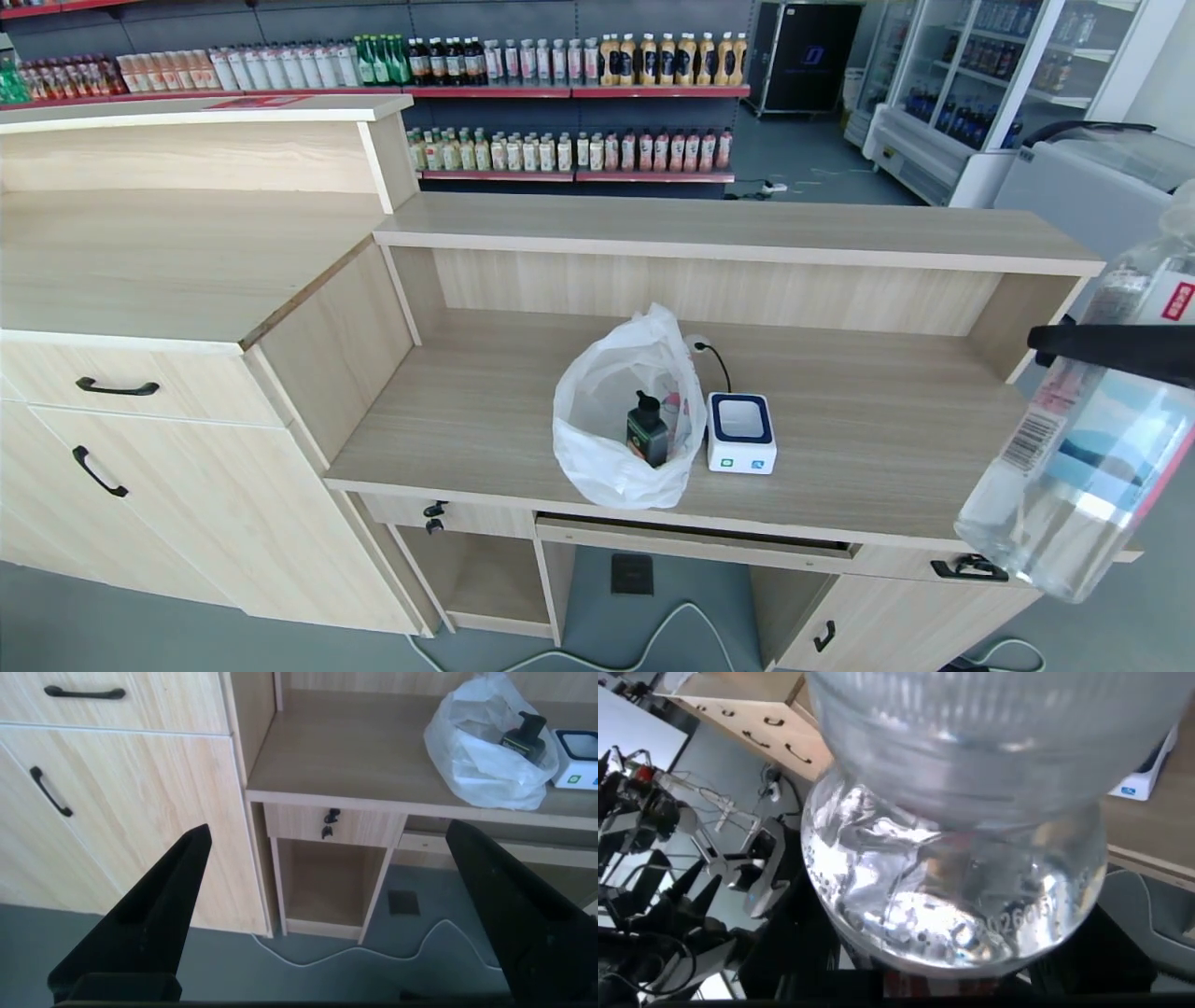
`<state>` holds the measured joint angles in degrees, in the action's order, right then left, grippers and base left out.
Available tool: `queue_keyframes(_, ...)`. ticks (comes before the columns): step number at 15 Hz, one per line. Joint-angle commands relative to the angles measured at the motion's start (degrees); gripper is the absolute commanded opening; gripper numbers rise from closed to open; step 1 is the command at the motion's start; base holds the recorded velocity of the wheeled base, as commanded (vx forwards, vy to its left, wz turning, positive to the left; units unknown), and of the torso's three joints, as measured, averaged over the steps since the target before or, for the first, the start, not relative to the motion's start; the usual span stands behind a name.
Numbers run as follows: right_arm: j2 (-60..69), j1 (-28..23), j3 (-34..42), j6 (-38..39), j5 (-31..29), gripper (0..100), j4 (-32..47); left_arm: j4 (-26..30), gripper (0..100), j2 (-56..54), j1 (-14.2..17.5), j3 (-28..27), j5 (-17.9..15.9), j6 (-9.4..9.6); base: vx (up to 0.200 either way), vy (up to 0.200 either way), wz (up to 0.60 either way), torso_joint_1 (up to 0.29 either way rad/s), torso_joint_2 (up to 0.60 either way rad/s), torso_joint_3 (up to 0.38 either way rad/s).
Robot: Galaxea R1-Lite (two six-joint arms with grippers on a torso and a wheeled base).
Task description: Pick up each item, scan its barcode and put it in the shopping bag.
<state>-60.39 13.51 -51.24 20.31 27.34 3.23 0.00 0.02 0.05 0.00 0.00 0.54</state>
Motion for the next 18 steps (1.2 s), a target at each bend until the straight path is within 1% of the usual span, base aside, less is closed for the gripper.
queue_keyframes(1,1.0,1.9,1.8,-0.1,-0.2,0,-0.1,0.0,100,0.0,0.0,0.0,0.1,-0.01,0.000,0.000,0.00,0.000,0.00,0.000)
queue_keyframes(7,2.4,2.0,1.9,0.0,0.3,0,-0.3,0.0,100,0.0,0.0,0.0,0.0,-0.01,0.000,0.000,0.00,0.000,0.00,0.000)
queue_keyframes(11,2.5,7.1,2.7,-0.9,0.4,0,-0.4,0.0,100,0.0,0.0,0.0,0.1,-0.01,0.000,0.000,0.00,0.000,0.00,0.000)
queue_keyframes(14,2.1,8.8,2.9,-1.1,0.4,0,-0.8,0.0,100,0.0,0.0,0.0,0.0,-0.01,0.000,0.000,0.00,0.000,0.00,0.000)
queue_keyframes(18,2.8,9.1,2.7,-1.1,0.9,0,-1.8,0.0,100,0.0,0.0,0.0,0.1,-0.01,0.000,0.000,0.00,0.000,0.00,0.000)
